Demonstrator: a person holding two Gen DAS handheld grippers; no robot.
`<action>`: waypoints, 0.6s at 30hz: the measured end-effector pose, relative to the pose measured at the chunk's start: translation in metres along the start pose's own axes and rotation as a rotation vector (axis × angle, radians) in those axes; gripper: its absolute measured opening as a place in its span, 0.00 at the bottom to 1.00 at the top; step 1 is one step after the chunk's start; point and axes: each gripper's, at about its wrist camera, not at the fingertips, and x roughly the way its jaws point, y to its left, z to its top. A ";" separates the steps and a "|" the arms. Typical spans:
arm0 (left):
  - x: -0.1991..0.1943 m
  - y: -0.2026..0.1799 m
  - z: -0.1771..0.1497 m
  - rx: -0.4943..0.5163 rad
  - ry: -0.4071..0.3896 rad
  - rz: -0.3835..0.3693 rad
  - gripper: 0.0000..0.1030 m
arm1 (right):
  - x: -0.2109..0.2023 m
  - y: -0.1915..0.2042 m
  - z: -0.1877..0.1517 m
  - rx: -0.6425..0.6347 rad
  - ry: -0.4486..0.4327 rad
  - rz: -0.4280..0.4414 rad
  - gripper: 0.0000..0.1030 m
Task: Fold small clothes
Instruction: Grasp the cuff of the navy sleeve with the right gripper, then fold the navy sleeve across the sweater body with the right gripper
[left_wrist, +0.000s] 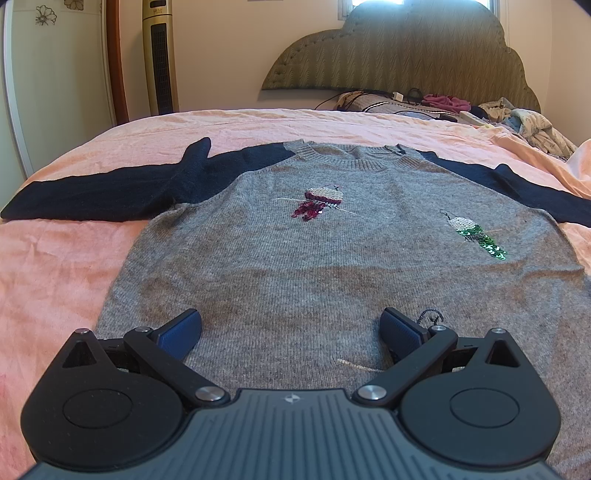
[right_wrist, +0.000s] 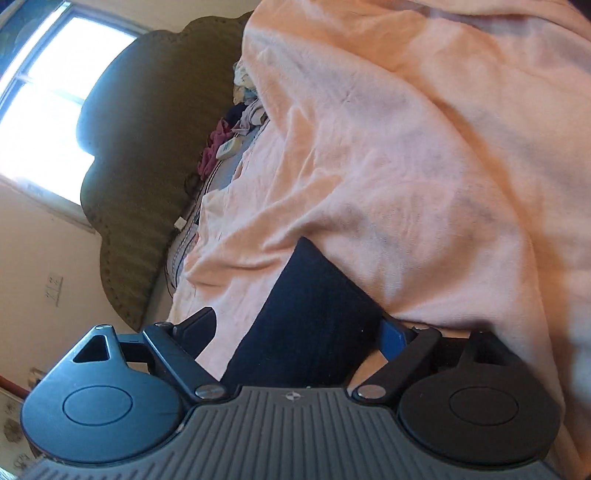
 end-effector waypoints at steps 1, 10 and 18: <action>0.000 0.000 0.000 0.000 0.000 0.000 1.00 | 0.006 -0.001 0.001 -0.004 0.015 -0.025 0.31; 0.000 0.001 0.001 -0.009 -0.003 -0.006 1.00 | -0.006 0.066 -0.046 -0.130 0.010 0.147 0.14; 0.000 0.000 0.001 -0.011 -0.003 -0.008 1.00 | 0.031 0.225 -0.233 -0.423 0.386 0.484 0.14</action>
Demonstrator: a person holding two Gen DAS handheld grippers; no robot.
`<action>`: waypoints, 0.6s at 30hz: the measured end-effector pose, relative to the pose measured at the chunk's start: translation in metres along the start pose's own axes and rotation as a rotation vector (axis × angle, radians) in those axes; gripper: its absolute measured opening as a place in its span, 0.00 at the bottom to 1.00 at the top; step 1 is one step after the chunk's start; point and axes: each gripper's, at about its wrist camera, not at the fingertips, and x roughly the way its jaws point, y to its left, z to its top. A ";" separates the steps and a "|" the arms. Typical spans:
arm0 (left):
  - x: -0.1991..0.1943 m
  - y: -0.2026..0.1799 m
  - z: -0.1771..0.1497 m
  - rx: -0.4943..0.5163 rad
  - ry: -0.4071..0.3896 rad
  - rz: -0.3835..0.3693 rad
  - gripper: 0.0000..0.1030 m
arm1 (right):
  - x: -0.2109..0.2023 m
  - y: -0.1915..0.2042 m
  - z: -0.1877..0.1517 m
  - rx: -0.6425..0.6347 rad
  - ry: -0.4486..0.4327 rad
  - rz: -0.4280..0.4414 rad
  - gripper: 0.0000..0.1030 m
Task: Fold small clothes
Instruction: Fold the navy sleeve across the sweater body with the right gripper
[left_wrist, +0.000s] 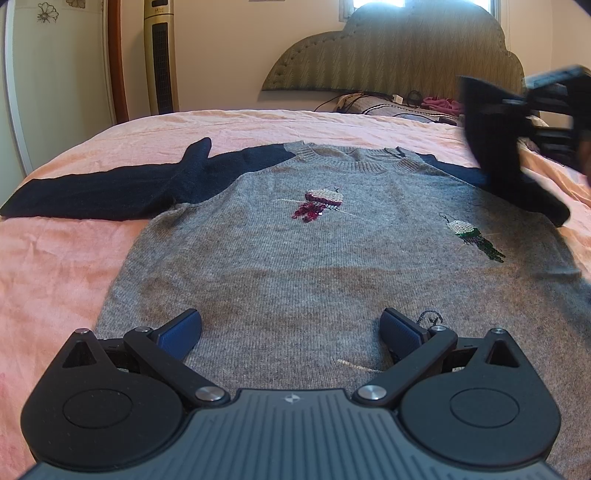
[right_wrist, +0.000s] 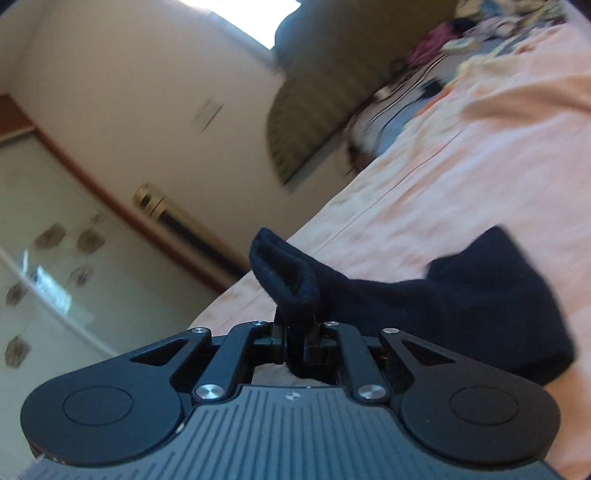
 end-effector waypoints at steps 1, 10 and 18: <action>0.000 0.000 0.000 0.000 0.000 0.000 1.00 | 0.019 0.009 -0.011 -0.013 0.038 0.004 0.14; -0.001 0.000 -0.001 0.008 0.004 -0.001 1.00 | 0.000 0.003 -0.080 0.039 0.047 -0.050 0.71; 0.021 0.025 0.067 -0.290 0.074 -0.320 1.00 | -0.070 -0.019 -0.112 -0.065 0.002 -0.059 0.76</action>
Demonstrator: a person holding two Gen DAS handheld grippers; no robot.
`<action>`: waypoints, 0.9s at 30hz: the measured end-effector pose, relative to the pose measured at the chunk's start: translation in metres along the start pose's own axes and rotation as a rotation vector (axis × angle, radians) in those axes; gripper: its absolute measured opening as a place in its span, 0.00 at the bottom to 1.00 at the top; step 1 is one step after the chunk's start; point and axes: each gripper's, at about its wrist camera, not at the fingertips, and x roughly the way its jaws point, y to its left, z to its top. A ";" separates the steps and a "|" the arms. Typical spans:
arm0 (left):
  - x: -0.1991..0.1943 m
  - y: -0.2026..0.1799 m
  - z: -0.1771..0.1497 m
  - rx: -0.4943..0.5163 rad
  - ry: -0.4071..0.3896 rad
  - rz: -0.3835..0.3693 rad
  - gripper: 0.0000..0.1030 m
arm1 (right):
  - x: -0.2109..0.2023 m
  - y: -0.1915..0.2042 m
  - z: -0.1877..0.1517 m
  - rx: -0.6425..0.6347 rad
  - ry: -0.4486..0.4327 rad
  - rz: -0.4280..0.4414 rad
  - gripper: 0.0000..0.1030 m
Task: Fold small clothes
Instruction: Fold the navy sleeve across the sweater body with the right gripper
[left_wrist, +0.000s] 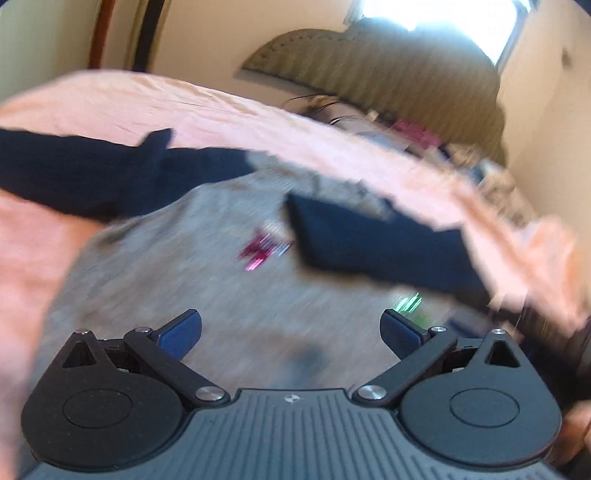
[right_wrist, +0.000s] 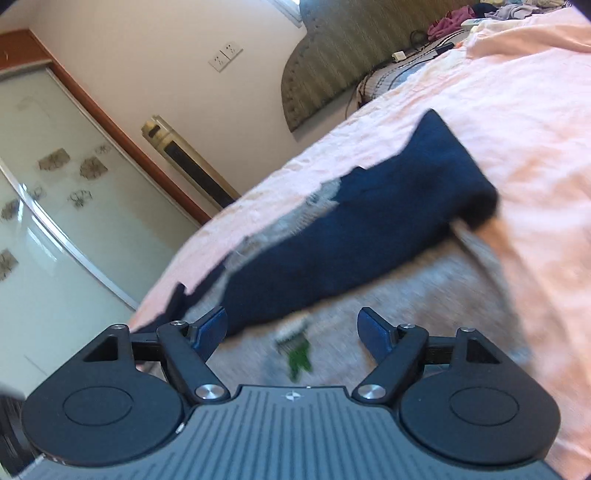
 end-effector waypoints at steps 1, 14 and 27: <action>0.008 0.003 0.014 -0.053 0.002 -0.058 1.00 | -0.001 -0.001 0.001 0.014 -0.004 0.012 0.80; 0.125 -0.049 0.052 0.125 0.130 0.097 0.07 | 0.012 0.005 0.000 -0.051 0.002 0.025 0.89; 0.074 0.003 0.050 0.212 0.054 0.239 0.06 | 0.015 0.009 -0.002 -0.070 0.007 0.023 0.93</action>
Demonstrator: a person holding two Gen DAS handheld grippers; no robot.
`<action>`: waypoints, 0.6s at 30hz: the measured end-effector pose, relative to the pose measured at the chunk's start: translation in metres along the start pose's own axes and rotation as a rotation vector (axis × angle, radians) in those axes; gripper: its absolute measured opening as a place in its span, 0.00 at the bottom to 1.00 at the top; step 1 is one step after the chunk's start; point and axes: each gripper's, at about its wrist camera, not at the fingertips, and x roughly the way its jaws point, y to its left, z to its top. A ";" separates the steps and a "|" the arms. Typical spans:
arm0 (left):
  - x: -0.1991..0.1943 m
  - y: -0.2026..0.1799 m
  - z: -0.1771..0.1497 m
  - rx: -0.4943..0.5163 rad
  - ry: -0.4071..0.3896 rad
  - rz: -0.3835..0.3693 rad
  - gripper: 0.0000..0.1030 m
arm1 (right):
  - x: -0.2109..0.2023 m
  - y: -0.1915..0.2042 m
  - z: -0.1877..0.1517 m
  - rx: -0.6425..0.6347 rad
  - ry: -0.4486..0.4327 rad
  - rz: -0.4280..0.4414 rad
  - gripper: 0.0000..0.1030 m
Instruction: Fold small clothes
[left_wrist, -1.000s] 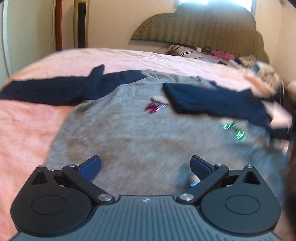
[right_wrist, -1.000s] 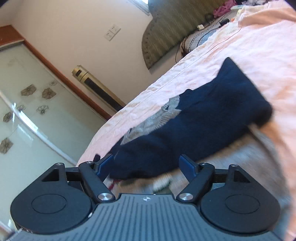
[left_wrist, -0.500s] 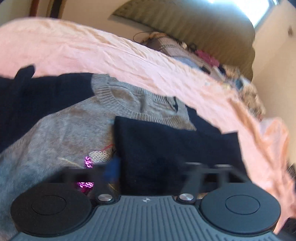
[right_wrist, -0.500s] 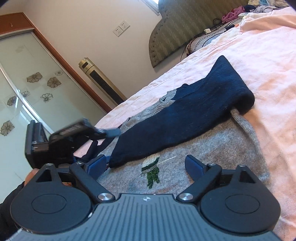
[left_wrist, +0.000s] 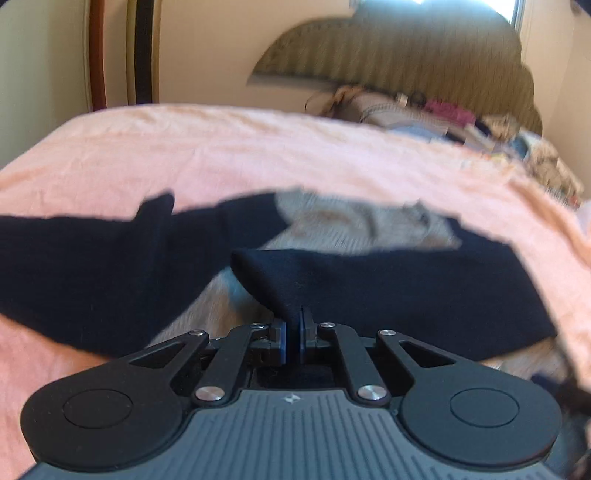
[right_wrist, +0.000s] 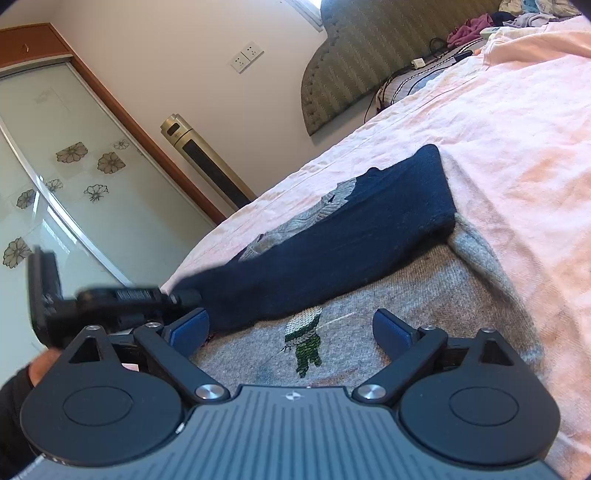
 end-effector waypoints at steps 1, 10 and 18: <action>0.001 0.001 -0.006 0.019 -0.012 -0.005 0.06 | 0.000 0.000 0.000 -0.002 0.000 -0.002 0.93; -0.065 0.006 -0.009 -0.079 -0.362 -0.074 0.84 | -0.012 0.012 0.052 0.045 -0.077 -0.006 1.00; 0.027 -0.016 -0.003 -0.075 -0.141 -0.032 0.93 | 0.111 -0.002 0.099 -0.232 0.154 -0.372 0.95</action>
